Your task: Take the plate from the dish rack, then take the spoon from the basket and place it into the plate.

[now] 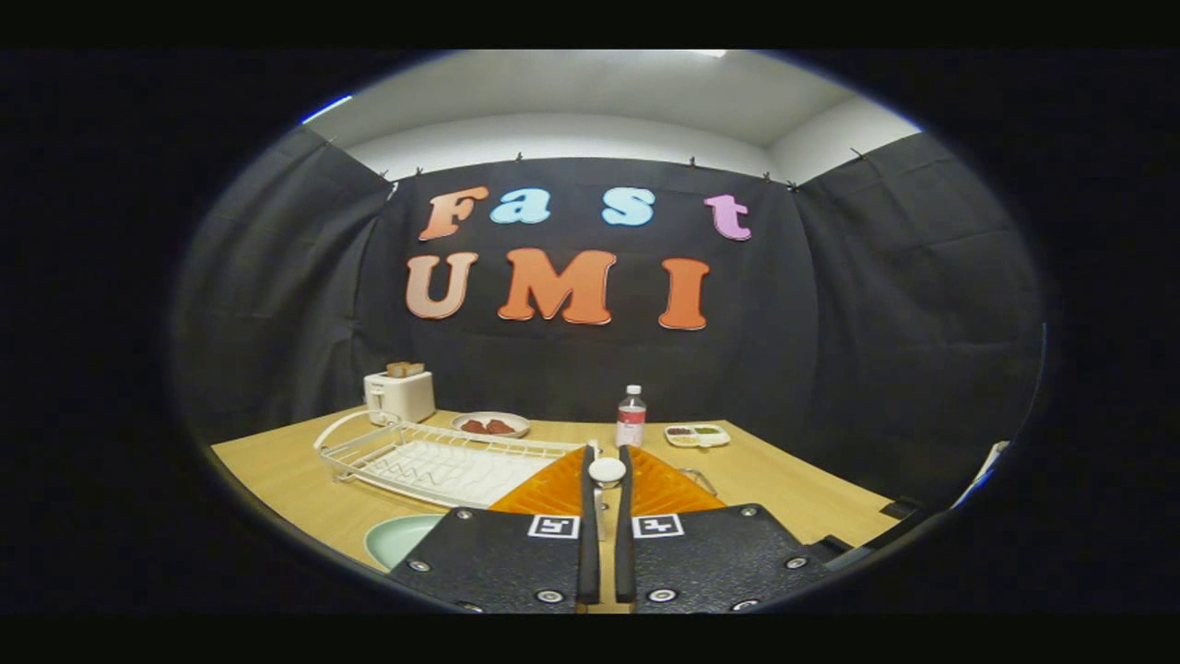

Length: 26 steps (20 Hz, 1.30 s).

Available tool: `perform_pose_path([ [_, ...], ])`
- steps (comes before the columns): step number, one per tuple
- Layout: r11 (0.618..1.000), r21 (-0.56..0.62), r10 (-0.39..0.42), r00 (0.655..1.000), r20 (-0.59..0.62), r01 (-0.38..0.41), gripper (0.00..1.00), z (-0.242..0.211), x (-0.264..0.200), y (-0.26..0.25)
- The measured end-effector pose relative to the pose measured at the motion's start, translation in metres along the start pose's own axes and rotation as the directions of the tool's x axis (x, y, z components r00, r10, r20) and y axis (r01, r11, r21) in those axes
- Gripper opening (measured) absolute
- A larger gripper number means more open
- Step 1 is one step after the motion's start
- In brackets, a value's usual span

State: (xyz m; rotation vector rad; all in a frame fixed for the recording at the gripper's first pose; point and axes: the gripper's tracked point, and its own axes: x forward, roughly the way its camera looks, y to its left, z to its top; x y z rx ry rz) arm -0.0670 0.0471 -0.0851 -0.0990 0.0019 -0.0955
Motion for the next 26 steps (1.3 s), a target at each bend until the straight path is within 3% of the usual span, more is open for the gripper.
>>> perform_pose_path([
  [12, 0.982, 0.016, 0.19, 0.978, -0.084, -0.189, 0.06, -0.062, -0.019, 0.101],
  [21, 0.969, 0.036, 0.249, 0.956, -0.158, -0.246, 0.07, -0.099, -0.013, 0.13],
  [26, 0.964, 0.024, 0.263, 0.944, -0.198, -0.263, 0.14, -0.116, -0.011, 0.131],
])
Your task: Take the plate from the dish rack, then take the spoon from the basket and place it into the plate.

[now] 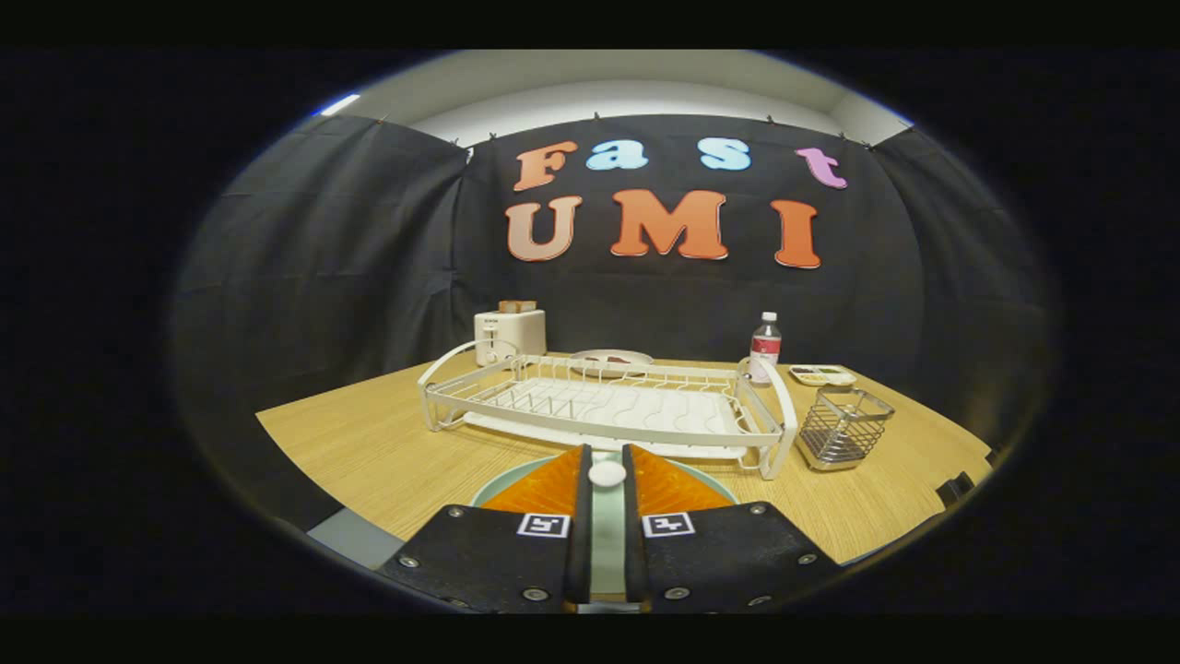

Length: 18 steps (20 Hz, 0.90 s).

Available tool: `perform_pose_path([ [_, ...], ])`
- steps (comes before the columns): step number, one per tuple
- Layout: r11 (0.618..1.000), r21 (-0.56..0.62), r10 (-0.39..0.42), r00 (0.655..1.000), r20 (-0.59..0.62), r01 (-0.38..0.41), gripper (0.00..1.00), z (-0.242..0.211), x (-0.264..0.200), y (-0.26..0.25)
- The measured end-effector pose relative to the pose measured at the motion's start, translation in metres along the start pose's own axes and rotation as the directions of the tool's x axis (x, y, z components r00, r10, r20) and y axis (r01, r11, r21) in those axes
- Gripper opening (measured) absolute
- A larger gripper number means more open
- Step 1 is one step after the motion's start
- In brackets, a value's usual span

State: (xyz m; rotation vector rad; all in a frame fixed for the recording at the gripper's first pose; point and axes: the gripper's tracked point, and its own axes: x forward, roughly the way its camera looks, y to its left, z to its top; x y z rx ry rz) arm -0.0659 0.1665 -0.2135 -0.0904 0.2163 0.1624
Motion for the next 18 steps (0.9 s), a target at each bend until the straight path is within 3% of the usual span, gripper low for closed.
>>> perform_pose_path([
  [2, 1.0, 0.018, 0.007, 1.0, -0.021, -0.006, 0.23, -0.004, 0.001, -0.001],
  [10, 0.999, 0.031, -0.037, 0.999, 0.002, 0.036, 0.92, 0.012, 0.002, -0.027],
  [12, 0.998, 0.037, -0.045, 0.999, 0.0, 0.045, 0.98, 0.018, 0.001, -0.036],
  [18, 0.993, 0.042, -0.113, 0.993, 0.034, 0.111, 0.97, 0.057, -0.01, -0.092],
])
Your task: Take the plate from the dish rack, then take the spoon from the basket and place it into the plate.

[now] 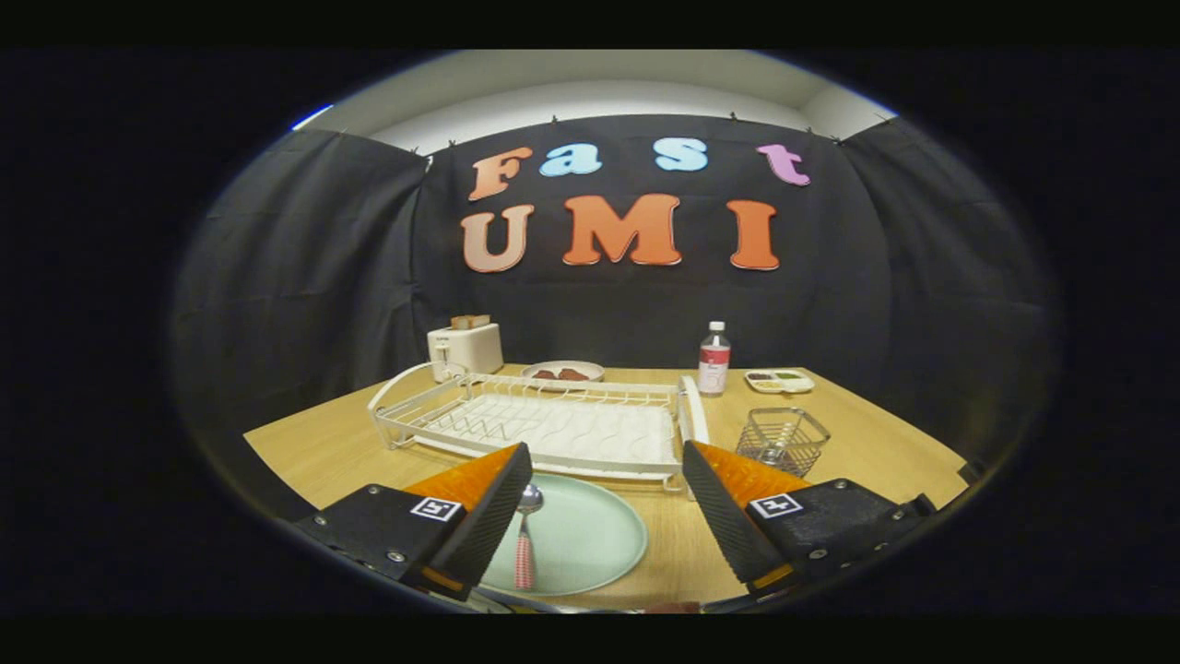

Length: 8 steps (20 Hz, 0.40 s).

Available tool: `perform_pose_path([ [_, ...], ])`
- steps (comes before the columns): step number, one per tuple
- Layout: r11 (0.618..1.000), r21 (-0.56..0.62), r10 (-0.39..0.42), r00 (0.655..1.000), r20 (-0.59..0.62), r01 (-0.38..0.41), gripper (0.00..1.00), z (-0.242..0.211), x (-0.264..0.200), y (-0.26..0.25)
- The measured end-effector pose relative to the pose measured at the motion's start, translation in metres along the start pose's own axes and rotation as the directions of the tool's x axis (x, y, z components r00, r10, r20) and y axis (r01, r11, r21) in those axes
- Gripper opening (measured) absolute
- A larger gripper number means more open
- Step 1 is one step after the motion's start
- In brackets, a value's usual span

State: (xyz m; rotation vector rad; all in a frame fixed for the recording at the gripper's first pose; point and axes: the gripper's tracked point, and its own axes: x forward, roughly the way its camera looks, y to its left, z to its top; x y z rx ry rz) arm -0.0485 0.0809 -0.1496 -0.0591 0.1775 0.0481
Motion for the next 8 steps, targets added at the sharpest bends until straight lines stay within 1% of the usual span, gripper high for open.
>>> perform_pose_path([
  [6, 0.996, 0.014, -0.085, 0.994, 0.069, 0.084, 0.98, 0.047, -0.013, -0.067],
  [8, 0.992, 0.006, -0.123, 0.988, 0.094, 0.123, 0.97, 0.062, -0.02, -0.09],
])
